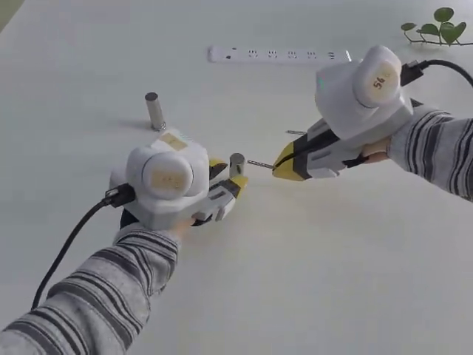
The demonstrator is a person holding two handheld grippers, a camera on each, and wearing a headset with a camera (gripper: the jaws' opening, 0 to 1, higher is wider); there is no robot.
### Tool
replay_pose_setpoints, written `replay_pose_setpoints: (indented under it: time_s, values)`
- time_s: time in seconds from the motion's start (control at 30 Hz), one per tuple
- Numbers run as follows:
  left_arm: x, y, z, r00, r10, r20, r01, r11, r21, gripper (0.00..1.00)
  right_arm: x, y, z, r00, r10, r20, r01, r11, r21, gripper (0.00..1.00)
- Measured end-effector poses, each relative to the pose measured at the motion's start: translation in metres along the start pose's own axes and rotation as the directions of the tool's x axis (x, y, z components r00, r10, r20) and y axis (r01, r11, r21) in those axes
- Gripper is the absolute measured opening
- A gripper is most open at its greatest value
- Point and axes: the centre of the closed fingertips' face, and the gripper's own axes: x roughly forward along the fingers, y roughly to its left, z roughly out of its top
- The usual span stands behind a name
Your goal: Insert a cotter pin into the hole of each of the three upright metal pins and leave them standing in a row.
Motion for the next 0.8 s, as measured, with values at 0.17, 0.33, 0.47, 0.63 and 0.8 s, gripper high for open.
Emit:
replay_pose_setpoints:
  time_s: [0.17,0.33,0.47,0.63,0.8]
  values:
    - [0.007,0.001,-0.006,0.9997,0.009,-0.022,-0.009,1.0,-0.018,0.14,0.0,0.0,0.004,0.9999,0.003,0.01,-0.003,1.0,-0.008,0.0]
    - [0.009,0.0,-0.006,0.9998,0.009,-0.016,-0.01,1.0,-0.018,0.12,0.001,0.0,0.005,0.9998,0.016,0.014,-0.015,1.0,-0.025,0.0]
    - [0.01,0.0,-0.005,0.9997,0.019,-0.014,-0.019,1.0,-0.012,0.11,0.002,0.0,0.006,0.9999,0.014,0.006,-0.014,0.999,-0.038,0.0]
    - [0.011,0.0,-0.005,0.9997,0.02,-0.015,-0.019,1.0,0.006,0.1,0.003,0.002,0.01,0.9999,0.012,-0.001,-0.012,0.999,-0.047,0.0]
    - [0.01,0.0,-0.005,0.9995,0.03,-0.009,-0.03,0.999,0.01,0.1,0.006,0.002,0.014,1.0,0.008,-0.005,-0.008,0.998,-0.06,0.0]
